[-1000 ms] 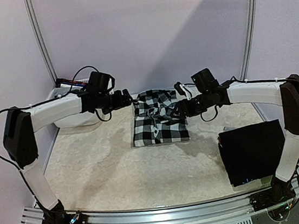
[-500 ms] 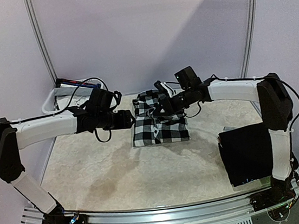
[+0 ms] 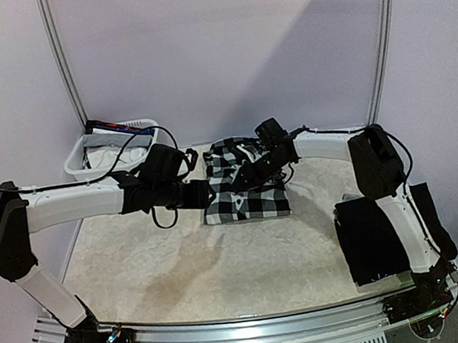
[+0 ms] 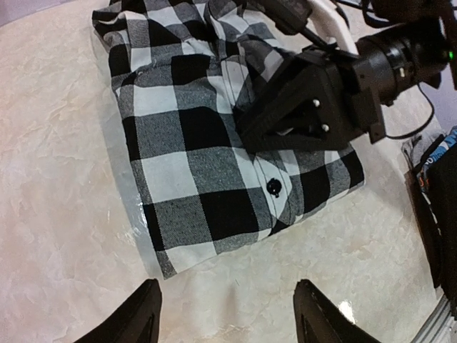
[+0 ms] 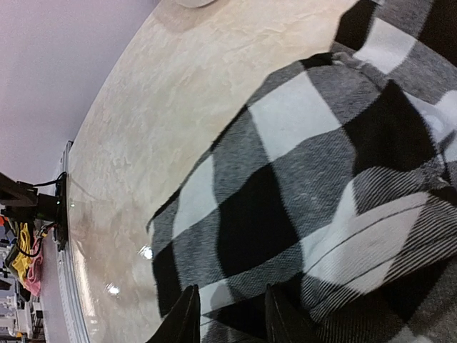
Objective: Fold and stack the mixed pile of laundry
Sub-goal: Adjust the 2/3-rectangle-folded shirt at the center of the board.
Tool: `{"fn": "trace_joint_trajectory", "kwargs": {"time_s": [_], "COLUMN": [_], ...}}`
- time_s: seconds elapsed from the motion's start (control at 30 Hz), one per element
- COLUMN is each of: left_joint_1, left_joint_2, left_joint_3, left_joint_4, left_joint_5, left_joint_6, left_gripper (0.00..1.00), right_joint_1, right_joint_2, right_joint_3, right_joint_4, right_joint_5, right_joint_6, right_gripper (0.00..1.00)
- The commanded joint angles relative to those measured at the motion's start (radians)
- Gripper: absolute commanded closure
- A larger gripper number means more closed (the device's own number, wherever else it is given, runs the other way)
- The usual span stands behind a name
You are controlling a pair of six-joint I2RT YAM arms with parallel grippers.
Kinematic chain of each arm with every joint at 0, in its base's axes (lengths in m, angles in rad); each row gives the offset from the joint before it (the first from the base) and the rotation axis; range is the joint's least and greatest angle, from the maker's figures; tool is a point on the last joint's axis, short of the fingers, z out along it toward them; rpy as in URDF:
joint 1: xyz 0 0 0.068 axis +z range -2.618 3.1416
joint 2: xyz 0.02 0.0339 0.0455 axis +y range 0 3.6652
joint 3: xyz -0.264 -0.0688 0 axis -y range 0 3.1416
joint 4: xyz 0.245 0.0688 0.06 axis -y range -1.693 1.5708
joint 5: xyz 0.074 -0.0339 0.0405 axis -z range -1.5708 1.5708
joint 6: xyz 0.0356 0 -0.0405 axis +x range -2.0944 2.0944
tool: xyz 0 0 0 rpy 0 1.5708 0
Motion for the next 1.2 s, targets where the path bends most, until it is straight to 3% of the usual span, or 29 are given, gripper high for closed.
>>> {"fn": "trace_joint_trajectory", "kwargs": {"time_s": [0.0, 0.13, 0.37, 0.53, 0.63, 0.77, 0.87, 0.97, 1.07, 1.17], "left_joint_1": [-0.021, -0.033, -0.083, -0.106, -0.107, -0.107, -0.105, -0.102, -0.102, -0.102], "left_joint_2": [0.006, 0.025, 0.087, 0.098, 0.095, 0.085, 0.068, 0.046, 0.038, 0.041], "left_joint_3": [-0.018, -0.007, 0.062, 0.078, 0.069, 0.034, -0.003, -0.043, -0.067, -0.074], "left_joint_4": [0.018, 0.02, -0.033, -0.045, -0.045, -0.039, -0.039, -0.022, 0.002, 0.014], "left_joint_5": [-0.01, -0.013, -0.095, -0.165, -0.171, -0.189, -0.239, -0.286, -0.292, -0.291], "left_joint_6": [0.015, 0.033, 0.104, 0.127, 0.115, 0.097, 0.062, 0.036, 0.028, 0.02], "left_gripper": [0.36, 0.36, 0.37, 0.39, 0.4, 0.4, 0.32, 0.27, 0.27, 0.27], "right_joint_1": [-0.041, -0.046, -0.044, -0.024, -0.008, 0.008, 0.017, 0.023, 0.041, 0.059], "right_joint_2": [0.108, 0.167, 0.122, 0.001, -0.091, -0.22, -0.341, -0.442, -0.497, -0.506], "right_joint_3": [0.07, 0.084, 0.04, 0.052, 0.047, -0.081, -0.234, -0.381, -0.48, -0.522], "right_joint_4": [-0.062, -0.084, -0.118, -0.154, -0.177, -0.134, -0.074, 0.011, 0.051, 0.066], "right_joint_5": [-0.05, -0.094, -0.043, 0.009, 0.061, 0.096, 0.133, 0.155, 0.176, 0.197], "right_joint_6": [-0.011, -0.004, -0.035, -0.042, -0.037, 0.0, 0.024, 0.073, 0.116, 0.13], "right_gripper": [0.69, 0.69, 0.68, 0.63, 0.53, 0.45, 0.44, 0.48, 0.66, 0.77]}}
